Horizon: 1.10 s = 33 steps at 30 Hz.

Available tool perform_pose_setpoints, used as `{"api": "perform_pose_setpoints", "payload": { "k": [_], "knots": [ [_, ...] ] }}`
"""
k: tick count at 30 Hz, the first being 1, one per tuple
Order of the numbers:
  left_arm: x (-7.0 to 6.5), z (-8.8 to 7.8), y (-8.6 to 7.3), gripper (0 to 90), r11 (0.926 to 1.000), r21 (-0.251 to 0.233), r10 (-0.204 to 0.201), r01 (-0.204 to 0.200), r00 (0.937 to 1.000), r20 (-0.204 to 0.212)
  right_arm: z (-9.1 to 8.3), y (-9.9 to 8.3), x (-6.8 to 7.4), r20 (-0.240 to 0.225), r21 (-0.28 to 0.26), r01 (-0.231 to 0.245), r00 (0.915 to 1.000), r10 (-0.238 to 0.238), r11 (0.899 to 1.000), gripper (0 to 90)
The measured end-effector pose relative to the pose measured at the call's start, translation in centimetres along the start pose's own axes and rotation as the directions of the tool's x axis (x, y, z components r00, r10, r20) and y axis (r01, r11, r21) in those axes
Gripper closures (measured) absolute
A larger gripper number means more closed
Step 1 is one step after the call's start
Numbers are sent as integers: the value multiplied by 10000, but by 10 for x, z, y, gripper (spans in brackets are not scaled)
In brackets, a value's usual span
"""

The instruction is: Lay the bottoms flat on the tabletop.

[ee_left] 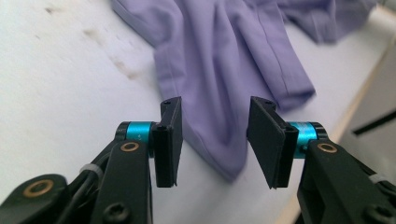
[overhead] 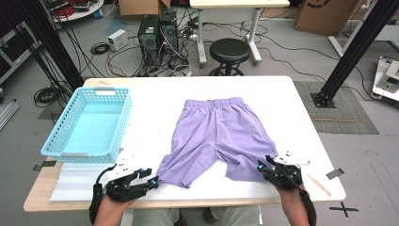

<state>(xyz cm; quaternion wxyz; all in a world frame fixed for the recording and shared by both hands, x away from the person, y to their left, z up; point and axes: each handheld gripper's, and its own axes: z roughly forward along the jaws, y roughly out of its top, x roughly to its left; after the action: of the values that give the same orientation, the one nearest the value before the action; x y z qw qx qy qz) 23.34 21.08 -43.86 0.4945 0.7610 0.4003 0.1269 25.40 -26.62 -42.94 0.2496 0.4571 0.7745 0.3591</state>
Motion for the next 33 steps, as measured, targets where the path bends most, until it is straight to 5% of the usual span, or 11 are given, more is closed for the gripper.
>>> {"api": "perform_pose_setpoints", "payload": {
  "k": [7,12,17,27,30,33],
  "knots": [
    [8,11,11,502,9978,-587,-352,319,9979,-548,13,16,28,-922,-296,295,9952,-321,9991,568],
    [10,17,17,466,9955,-823,-517,464,9966,-643,27,29,50,-1818,-475,289,9826,-371,9985,532],
    [10,22,19,472,9960,-788,-479,423,9964,-700,43,42,85,-2751,-401,925,9562,-1000,9949,567],
    [12,21,15,476,9966,-708,-486,429,9956,-803,75,54,142,-4223,96,2225,8846,-1978,9749,586],
    [12,20,15,479,9967,-676,-513,460,9956,-786,82,52,151,-4167,376,2920,8738,-2506,9557,695],
    [12,20,14,482,9967,-660,-516,462,9953,-825,79,50,148,-4226,339,3012,8684,-2594,9530,887]
  ]
}}
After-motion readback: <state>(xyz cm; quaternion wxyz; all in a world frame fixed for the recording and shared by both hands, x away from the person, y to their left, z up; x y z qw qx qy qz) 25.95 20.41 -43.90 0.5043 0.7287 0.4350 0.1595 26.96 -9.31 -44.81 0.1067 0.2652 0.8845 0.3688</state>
